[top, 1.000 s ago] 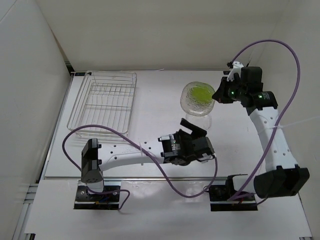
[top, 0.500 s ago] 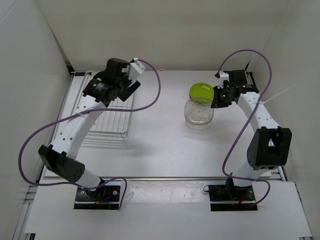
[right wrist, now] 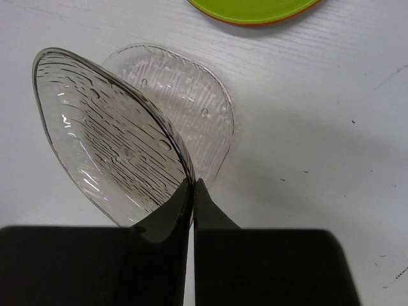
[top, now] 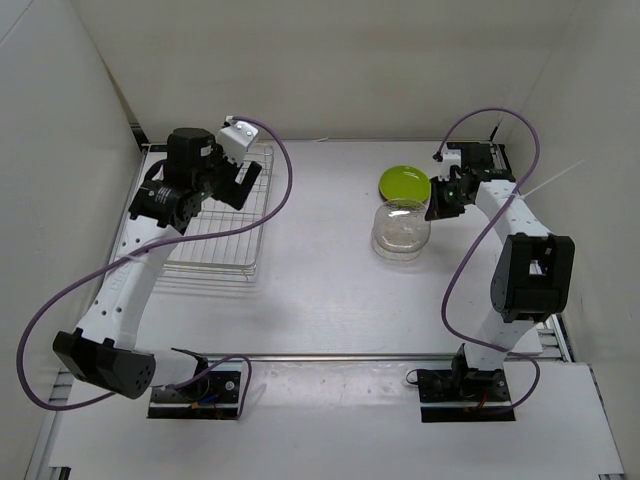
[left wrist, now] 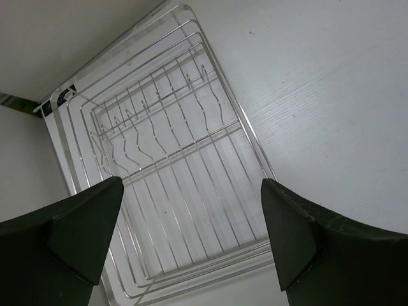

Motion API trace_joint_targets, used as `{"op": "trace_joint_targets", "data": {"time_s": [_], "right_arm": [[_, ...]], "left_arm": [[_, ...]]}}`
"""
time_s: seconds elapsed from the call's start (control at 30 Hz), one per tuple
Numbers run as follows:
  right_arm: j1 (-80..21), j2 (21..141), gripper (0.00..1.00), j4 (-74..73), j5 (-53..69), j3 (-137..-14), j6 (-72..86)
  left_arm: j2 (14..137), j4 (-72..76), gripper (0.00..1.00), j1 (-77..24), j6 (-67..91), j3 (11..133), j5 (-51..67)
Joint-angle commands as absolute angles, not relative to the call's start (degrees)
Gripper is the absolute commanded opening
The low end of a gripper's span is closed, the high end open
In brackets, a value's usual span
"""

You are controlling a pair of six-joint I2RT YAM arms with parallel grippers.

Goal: Unload the plates from the dish rack

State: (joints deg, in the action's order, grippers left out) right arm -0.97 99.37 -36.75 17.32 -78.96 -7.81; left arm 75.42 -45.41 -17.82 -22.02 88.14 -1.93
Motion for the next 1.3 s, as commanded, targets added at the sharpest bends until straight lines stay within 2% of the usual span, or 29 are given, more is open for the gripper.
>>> {"op": "trace_joint_targets", "data": {"time_s": [0.0, 1.13, 1.27], "right_arm": [[-0.97, 99.93, 0.00, -33.58, 19.86, -80.07, -6.86], [-0.97, 106.61, 0.01, -33.05, 17.40, -79.01, -5.80], [-0.97, 107.14, 0.04, -33.05, 17.40, -79.01, -5.80]], "left_arm": [[72.51, -43.24, 1.00, -17.31, -19.87, 86.49, 1.14], [68.73, -41.66, 1.00, -16.26, -18.81, 81.47, 4.39], [68.73, -41.66, 1.00, -16.26, -18.81, 81.47, 4.92]]}}
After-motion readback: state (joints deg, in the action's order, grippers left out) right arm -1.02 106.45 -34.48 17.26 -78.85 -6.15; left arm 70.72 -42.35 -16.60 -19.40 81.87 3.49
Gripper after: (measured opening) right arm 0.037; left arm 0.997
